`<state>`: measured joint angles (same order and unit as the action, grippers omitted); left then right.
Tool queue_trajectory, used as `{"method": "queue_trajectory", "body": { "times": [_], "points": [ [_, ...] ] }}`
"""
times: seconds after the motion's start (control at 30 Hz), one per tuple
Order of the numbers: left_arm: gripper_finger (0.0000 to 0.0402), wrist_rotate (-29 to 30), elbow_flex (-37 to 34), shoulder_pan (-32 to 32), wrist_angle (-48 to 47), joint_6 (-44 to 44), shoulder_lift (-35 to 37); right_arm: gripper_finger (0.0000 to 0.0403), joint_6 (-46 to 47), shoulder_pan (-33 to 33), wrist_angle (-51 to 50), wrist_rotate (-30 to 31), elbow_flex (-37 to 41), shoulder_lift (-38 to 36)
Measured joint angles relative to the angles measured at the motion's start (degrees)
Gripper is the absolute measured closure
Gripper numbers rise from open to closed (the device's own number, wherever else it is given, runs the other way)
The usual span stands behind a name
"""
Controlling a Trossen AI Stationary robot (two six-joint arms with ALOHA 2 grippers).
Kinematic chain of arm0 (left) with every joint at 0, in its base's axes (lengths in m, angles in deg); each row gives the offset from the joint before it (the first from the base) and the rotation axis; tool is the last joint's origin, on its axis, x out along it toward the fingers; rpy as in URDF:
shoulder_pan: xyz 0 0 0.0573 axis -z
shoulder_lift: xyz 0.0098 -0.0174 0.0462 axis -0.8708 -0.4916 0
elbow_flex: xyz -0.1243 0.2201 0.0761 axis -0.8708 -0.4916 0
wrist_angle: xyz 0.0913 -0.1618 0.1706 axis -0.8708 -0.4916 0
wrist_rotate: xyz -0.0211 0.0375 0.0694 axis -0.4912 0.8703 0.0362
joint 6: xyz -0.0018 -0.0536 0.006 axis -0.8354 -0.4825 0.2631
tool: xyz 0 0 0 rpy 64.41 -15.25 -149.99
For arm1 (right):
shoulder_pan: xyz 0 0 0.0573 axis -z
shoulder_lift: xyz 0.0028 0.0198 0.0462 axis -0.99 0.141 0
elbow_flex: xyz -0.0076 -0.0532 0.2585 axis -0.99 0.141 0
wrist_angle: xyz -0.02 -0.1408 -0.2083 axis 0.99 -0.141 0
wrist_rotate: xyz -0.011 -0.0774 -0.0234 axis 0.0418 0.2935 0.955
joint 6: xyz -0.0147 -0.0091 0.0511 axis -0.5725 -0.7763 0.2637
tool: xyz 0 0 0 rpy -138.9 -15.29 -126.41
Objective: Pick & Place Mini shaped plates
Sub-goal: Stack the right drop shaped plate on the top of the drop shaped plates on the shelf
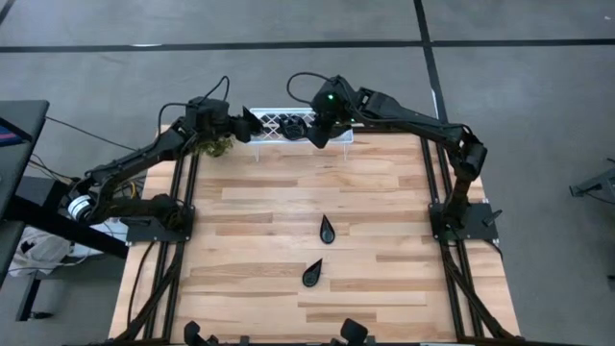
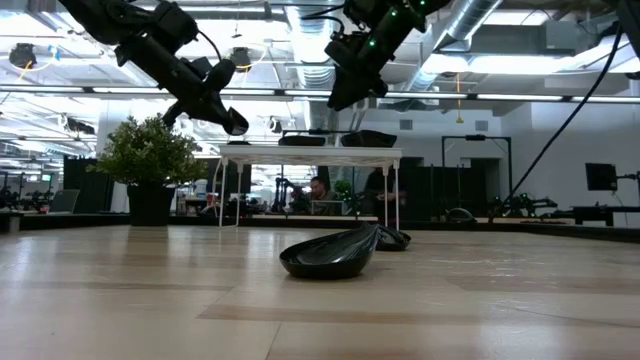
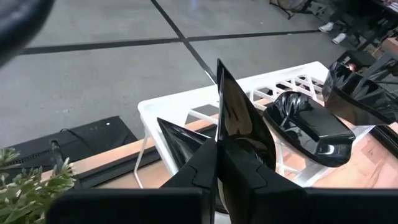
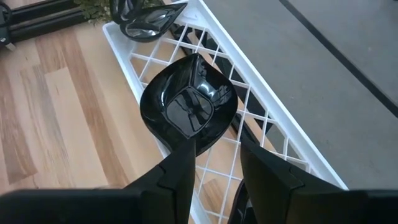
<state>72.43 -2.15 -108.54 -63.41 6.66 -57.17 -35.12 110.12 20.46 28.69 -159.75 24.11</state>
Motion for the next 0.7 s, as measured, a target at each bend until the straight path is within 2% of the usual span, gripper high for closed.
{"method": "queue_trajectory", "body": {
  "times": [0.7],
  "points": [
    [0.0384,0.2,0.0,0.5,2.6,4.3,0.0,0.028,0.6,0.0,0.2,0.0,0.0,0.0]
  ]
}}
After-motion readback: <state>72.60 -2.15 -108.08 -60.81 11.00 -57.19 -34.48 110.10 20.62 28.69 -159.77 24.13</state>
